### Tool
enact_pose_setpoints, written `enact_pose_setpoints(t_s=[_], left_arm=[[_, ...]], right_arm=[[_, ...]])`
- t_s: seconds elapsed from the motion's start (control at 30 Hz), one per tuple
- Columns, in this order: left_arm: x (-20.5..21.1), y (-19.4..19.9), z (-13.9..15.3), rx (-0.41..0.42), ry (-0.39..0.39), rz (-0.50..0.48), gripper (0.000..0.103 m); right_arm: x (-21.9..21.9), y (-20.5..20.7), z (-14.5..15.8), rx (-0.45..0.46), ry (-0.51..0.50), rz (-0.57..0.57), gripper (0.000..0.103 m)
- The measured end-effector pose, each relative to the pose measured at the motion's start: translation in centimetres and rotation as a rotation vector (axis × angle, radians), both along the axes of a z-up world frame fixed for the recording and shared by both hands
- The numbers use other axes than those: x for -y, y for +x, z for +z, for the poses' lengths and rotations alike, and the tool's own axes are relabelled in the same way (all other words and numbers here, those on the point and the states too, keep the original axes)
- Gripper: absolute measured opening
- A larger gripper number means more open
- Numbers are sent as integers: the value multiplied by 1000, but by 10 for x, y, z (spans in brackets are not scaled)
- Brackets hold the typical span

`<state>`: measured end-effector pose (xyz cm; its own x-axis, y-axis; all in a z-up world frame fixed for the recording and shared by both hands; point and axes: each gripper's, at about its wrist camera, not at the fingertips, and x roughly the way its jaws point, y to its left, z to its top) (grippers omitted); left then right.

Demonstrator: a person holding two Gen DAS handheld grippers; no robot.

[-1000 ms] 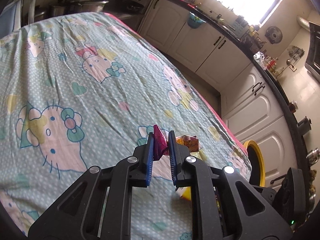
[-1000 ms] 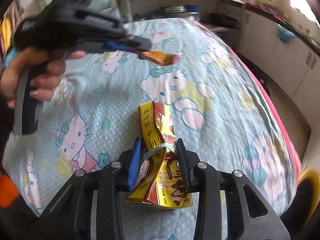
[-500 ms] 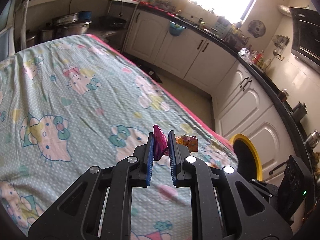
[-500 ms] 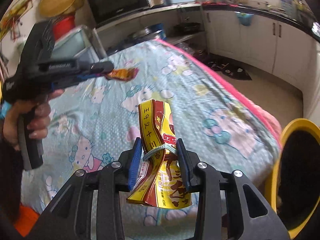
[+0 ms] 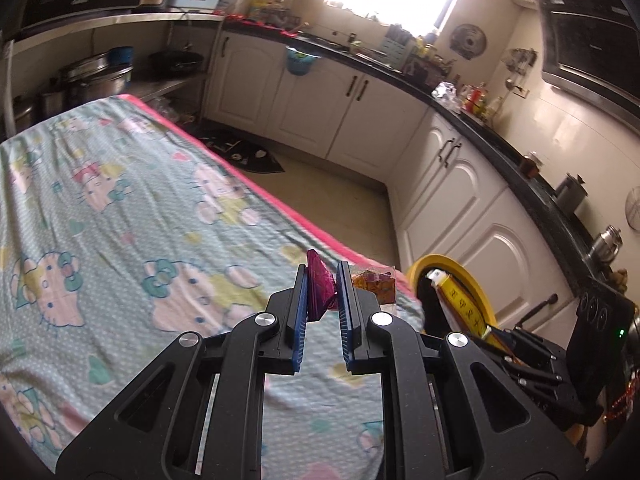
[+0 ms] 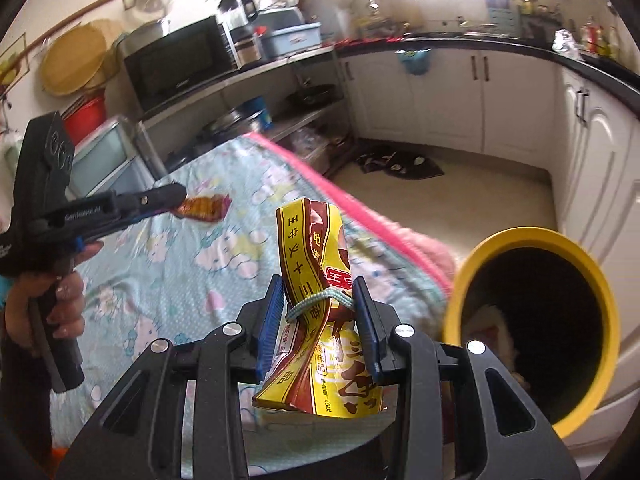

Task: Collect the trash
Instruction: 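Carry the pink wrapper and yellow wrapper over the yellow bin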

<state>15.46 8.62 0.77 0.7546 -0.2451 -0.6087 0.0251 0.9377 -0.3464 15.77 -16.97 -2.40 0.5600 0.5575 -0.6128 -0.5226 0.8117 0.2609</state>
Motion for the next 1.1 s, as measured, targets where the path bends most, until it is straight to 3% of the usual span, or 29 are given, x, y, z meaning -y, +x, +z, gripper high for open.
enact_pose_setpoints(t_s=[0.63, 1.1], left_arm=[[74, 12, 21, 68, 26, -131, 9], [119, 22, 32, 119, 77, -189, 9]], right_arm=[[83, -5, 21, 72, 32, -230, 33], [120, -7, 27, 121, 31, -368, 33]])
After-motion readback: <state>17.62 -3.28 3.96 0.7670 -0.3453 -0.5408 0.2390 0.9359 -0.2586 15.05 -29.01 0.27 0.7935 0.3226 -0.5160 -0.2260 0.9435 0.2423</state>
